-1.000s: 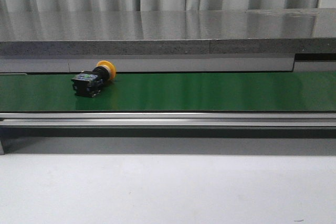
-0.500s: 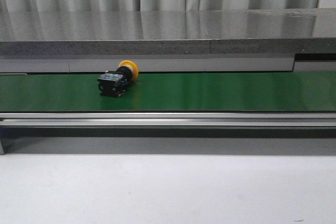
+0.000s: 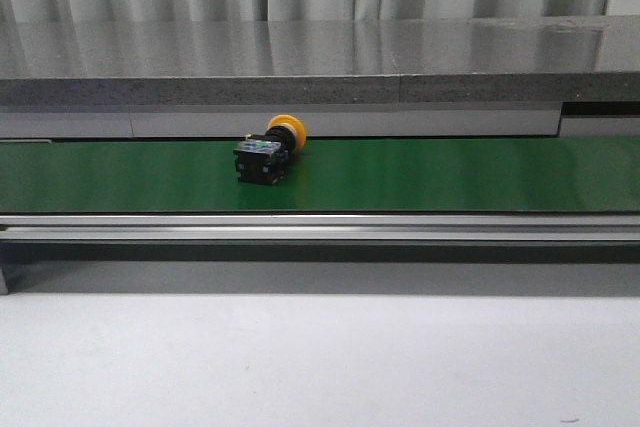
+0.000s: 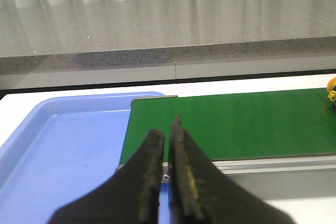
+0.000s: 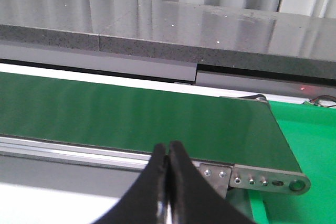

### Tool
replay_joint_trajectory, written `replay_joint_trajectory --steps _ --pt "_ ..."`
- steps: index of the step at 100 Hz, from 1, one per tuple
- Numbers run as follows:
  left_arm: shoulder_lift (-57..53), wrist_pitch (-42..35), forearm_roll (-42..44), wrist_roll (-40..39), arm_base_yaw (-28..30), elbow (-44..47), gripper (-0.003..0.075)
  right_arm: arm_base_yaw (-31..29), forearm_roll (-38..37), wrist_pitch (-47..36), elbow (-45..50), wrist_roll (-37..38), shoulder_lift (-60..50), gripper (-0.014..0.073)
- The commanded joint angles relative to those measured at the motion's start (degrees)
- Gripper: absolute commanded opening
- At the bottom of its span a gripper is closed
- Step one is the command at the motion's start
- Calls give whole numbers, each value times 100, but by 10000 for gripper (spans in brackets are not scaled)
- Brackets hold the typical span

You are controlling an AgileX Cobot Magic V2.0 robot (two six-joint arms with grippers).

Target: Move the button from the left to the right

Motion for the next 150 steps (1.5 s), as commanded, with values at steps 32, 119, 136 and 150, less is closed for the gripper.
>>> replay_joint_trajectory --steps 32,119,136,150 --pt "61 -458 -83 -15 -54 -156 5 2 -38 -91 -1019 -42 121 -68" --pt "61 -458 -83 -15 -54 -156 5 2 10 2374 -3849 -42 4179 -66" --pt "61 -458 -83 -15 -54 -156 5 2 10 2453 -3849 -42 4233 77" --pt "61 -458 -83 -15 -54 -156 5 2 14 2452 -3849 -42 4233 386"
